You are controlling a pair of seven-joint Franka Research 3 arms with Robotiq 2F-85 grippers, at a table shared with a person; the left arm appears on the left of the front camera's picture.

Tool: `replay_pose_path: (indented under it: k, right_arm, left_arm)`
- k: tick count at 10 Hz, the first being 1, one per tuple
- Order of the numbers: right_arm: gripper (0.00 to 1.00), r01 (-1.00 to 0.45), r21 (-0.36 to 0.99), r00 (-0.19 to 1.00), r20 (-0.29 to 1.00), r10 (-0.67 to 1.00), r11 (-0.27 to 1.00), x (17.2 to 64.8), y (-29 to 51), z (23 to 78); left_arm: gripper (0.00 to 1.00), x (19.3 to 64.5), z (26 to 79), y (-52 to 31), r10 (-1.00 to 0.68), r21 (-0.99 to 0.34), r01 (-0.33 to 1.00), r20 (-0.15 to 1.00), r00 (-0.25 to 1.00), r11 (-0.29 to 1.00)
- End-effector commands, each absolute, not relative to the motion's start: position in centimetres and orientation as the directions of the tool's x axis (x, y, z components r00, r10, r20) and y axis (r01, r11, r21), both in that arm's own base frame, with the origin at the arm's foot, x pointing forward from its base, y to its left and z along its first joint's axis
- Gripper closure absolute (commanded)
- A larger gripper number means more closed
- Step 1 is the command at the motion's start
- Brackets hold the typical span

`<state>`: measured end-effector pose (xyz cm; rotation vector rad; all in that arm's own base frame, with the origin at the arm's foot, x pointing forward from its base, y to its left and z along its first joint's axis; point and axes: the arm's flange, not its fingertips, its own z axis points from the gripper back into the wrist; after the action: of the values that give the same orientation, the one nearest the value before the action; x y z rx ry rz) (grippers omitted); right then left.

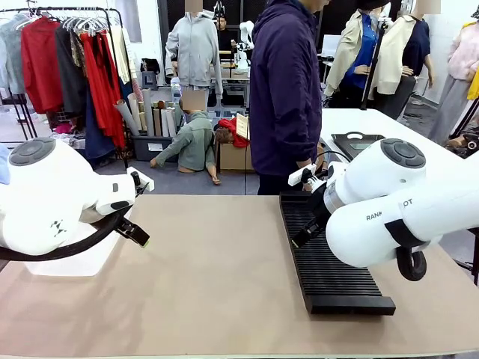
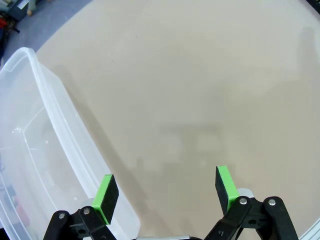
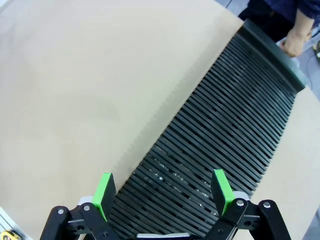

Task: Sort PCBs into racks and boxes based on the side picked up.
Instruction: Pick up the Blank PCB handed by the Human.

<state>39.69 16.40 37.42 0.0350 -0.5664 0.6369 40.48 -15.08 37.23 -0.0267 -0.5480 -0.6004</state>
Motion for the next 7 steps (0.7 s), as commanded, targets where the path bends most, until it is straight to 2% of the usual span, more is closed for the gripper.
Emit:
replay_pose_path:
  k: [1,3,4,5,7]
  right_arm:
    - [0.0,-0.572,-0.075,0.684,0.506,0.525,0.817,40.2,14.9,40.1]
    - [0.0,-0.554,-0.068,0.711,0.48,0.514,0.83,40.3,14.0,42.5]
    - [0.0,-0.517,-0.018,0.759,0.453,0.468,0.856,40.5,13.7,43.5]
    - [0.0,-0.453,0.016,0.823,0.393,0.411,0.891,40.9,13.5,44.4]
    - [0.0,-0.447,0.085,0.847,0.359,0.391,0.891,41.1,12.2,46.2]
  left_arm:
    - [0.0,41.0,38.9,-15.3,-0.519,0.099,0.54,0.461,0.72,0.836]
    - [0.0,41.4,40.3,-15.3,-0.5,0.092,0.52,0.458,0.735,0.849]
    - [0.0,41.5,41.3,-15.3,-0.495,0.086,0.517,0.455,0.74,0.852]
    - [0.0,42.2,42.1,-15.2,-0.487,0.068,0.503,0.39,0.782,0.862]
    - [0.0,43.1,44.7,-14.4,-0.451,-0.033,0.498,0.375,0.81,0.867]
